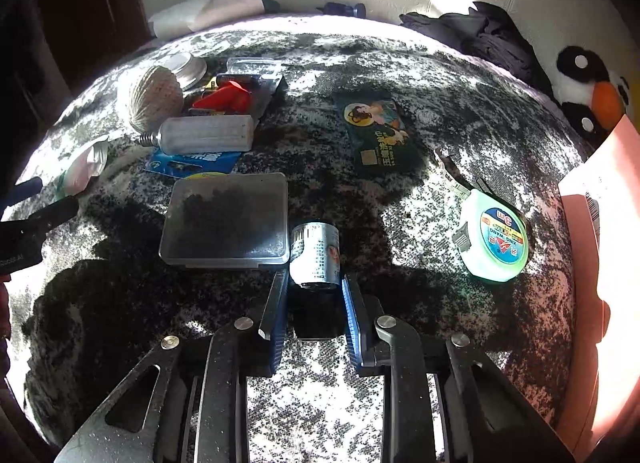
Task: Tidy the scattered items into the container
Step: 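Grasp the small dark blue bottle with the right gripper while the left approaches the pouch, then grasp the green-pink pouch with the left gripper while the right holds the blue bottle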
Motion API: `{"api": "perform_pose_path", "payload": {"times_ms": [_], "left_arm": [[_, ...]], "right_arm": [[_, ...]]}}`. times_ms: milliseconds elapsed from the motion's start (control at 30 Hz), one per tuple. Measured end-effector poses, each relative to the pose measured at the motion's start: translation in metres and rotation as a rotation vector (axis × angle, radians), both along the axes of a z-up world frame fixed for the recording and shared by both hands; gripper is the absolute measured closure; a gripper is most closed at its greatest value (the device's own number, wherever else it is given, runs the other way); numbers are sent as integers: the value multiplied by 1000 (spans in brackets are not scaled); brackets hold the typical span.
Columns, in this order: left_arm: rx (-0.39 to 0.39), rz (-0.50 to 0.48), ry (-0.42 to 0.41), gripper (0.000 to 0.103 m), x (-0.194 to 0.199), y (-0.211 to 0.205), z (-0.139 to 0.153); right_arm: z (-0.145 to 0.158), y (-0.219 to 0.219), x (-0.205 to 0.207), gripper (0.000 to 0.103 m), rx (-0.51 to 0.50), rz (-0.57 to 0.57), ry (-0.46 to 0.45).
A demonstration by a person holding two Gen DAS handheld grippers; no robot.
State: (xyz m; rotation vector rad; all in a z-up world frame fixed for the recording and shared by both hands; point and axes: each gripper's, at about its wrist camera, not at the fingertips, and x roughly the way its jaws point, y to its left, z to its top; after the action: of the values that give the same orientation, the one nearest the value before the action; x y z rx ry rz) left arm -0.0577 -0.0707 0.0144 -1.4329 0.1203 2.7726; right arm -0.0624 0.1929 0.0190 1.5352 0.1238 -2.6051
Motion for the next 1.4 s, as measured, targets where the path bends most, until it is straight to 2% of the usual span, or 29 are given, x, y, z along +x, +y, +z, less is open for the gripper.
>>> {"api": "perform_pose_path", "payload": {"times_ms": [200,233,300,333,500,700,733,767,900,1033,1100,1133,1233,1300,1400], "left_arm": [[30,21,5,7,-19,-2,-8],[53,11,11,16,-21,-1,-8],[48,7,23,33,-24,2,-7],[43,-4,27,52,-26,5,-5],[54,-7,65,56,-21,13,5],[83,-60,161,61,5,32,45],[90,-76,165,91,9,35,51],[109,-85,173,94,14,39,56],[105,-122,190,94,29,48,63],[86,-134,162,94,29,47,53],[137,-160,92,91,24,43,43],[144,-144,76,87,21,40,35],[129,-113,26,85,13,36,13],[118,-102,29,79,9,36,7],[130,-101,77,77,6,39,12]], "right_arm": [[1,-1,3,77,4,20,-8],[2,0,4,77,-3,18,-12],[2,3,5,77,-10,16,-17],[2,4,5,77,-9,18,-18],[3,10,7,77,-10,15,-21],[14,13,14,77,-22,12,3],[17,13,16,77,-25,11,9],[20,14,18,77,-28,13,15],[30,14,26,77,-31,17,37],[34,16,36,77,-31,20,41],[35,18,40,77,-32,21,36],[34,20,43,77,-32,22,34],[33,24,47,77,-28,25,27],[34,27,48,77,-25,25,27],[34,32,48,77,-25,18,29]]}}
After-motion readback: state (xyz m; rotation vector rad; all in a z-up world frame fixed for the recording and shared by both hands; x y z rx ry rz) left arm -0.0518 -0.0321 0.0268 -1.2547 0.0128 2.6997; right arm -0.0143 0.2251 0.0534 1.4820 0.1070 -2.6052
